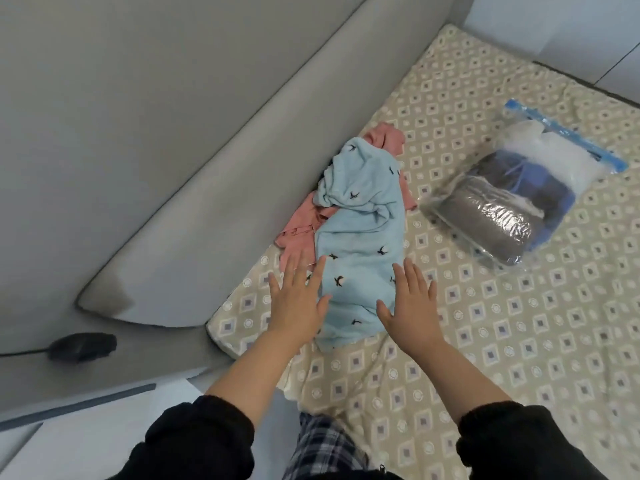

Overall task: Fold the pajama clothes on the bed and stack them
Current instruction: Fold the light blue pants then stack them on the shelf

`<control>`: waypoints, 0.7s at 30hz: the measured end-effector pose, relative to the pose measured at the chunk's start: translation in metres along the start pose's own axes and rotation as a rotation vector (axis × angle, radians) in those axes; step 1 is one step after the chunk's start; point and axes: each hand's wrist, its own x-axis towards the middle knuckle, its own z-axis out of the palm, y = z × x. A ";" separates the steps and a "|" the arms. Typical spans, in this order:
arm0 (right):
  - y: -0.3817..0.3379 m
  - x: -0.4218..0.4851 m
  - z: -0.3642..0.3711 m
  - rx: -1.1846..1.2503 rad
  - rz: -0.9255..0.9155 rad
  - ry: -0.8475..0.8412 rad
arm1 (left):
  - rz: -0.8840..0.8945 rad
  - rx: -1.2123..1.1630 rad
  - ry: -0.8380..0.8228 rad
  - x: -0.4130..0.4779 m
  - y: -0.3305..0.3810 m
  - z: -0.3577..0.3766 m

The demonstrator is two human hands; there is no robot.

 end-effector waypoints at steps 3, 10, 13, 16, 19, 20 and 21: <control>0.000 0.026 0.022 -0.068 0.047 -0.049 | -0.008 -0.075 -0.138 0.041 -0.023 0.029; 0.005 0.047 0.059 -0.079 0.113 -0.115 | -0.155 -0.567 -0.643 0.101 -0.025 0.103; 0.008 0.041 0.063 -0.015 0.140 -0.086 | -0.237 -0.774 -0.649 0.109 -0.019 0.112; 0.013 0.031 0.058 0.035 0.154 -0.056 | -0.288 -0.850 -0.555 0.108 -0.014 0.105; 0.018 0.018 0.051 0.149 0.163 -0.060 | -0.189 -0.881 -0.432 0.093 -0.001 0.074; 0.019 0.014 0.047 0.199 0.152 -0.066 | -0.115 -0.873 -0.420 0.085 0.005 0.061; 0.018 0.012 0.043 0.257 0.135 -0.069 | -0.032 -0.854 -0.419 0.075 0.011 0.046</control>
